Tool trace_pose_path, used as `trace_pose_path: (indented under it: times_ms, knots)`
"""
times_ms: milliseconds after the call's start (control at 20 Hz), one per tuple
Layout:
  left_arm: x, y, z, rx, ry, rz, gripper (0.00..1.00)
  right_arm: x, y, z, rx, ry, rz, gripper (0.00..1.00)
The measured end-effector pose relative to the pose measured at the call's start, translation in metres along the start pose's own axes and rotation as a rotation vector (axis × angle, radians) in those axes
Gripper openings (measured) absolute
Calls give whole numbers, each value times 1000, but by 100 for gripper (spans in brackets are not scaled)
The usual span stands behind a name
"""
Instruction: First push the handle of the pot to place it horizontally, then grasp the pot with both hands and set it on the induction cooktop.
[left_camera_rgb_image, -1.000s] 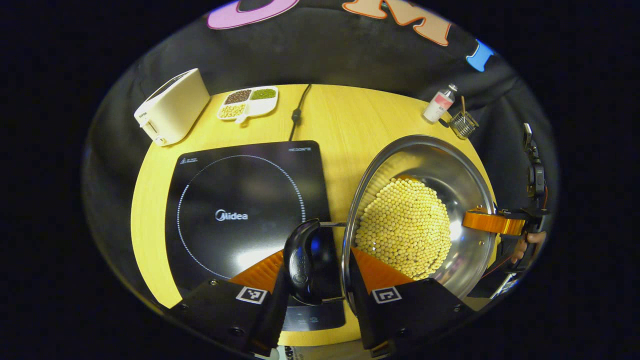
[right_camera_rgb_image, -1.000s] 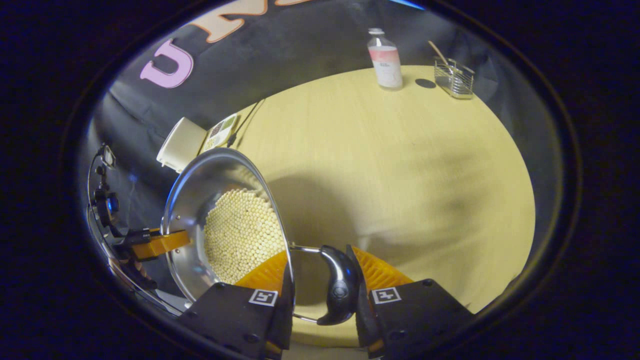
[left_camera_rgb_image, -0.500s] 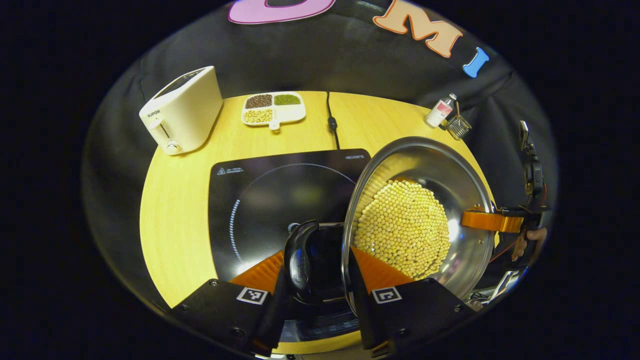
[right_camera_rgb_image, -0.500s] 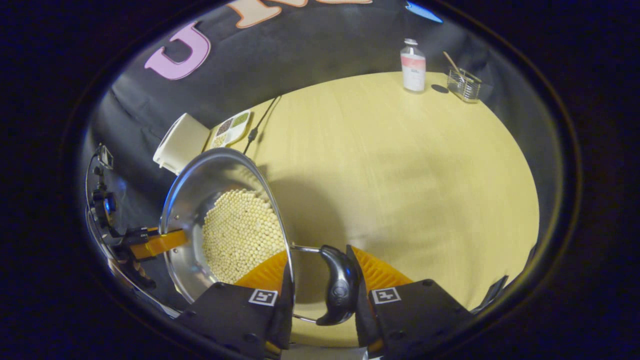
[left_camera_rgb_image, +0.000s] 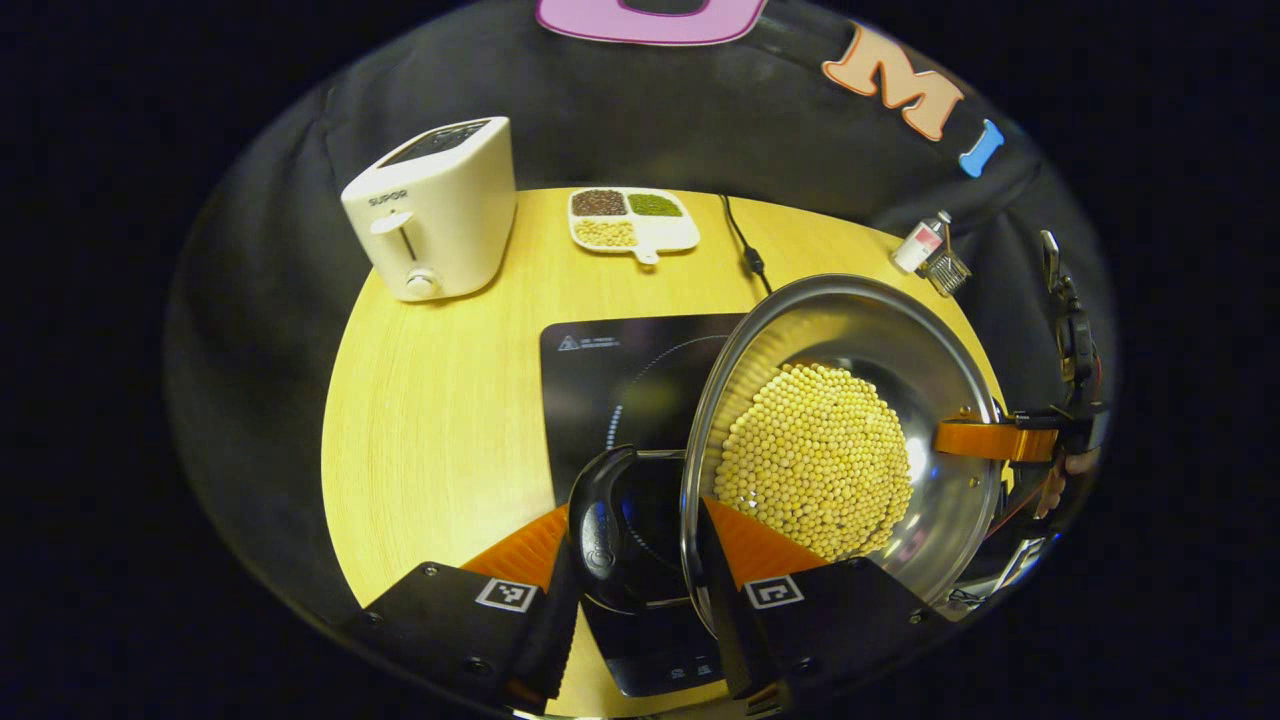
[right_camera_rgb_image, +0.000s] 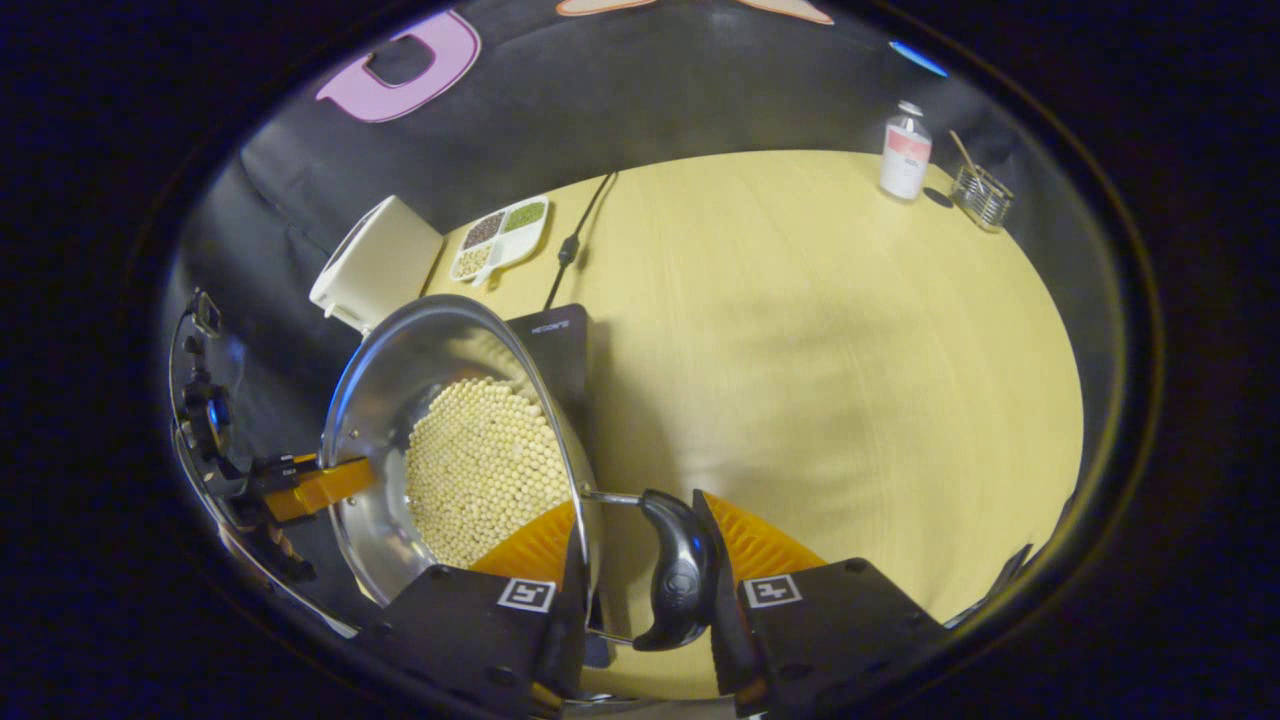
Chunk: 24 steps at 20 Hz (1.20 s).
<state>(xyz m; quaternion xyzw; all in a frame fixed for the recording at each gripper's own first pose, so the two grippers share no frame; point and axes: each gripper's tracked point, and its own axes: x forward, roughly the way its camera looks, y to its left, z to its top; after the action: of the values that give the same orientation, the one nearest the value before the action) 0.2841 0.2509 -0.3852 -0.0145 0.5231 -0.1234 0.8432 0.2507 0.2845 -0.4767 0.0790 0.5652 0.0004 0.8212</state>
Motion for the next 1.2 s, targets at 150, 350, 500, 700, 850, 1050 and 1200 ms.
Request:
trace_pose_path:
  times_ms: [150,350,500,700,850,1050,1200]
  knots:
    - [3,16,9,33,-18,17,61,7,14,2,10,7,-1,53]
    - [6,31,20,73,-59,29,61,15,28,8,39,1,2,53]
    - [7,37,24,85,-78,45,63,16,30,8,53,0,10,47]
    - [8,43,19,61,-67,96,73,21,26,8,37,-22,-11,53]
    - [3,50,17,54,-82,150,93,17,22,14,27,-48,-4,60]
    - [-12,52,25,75,-148,203,100,0,21,26,37,-104,31,75]
    - [-31,52,40,112,-222,250,100,-15,23,30,32,-151,70,84]
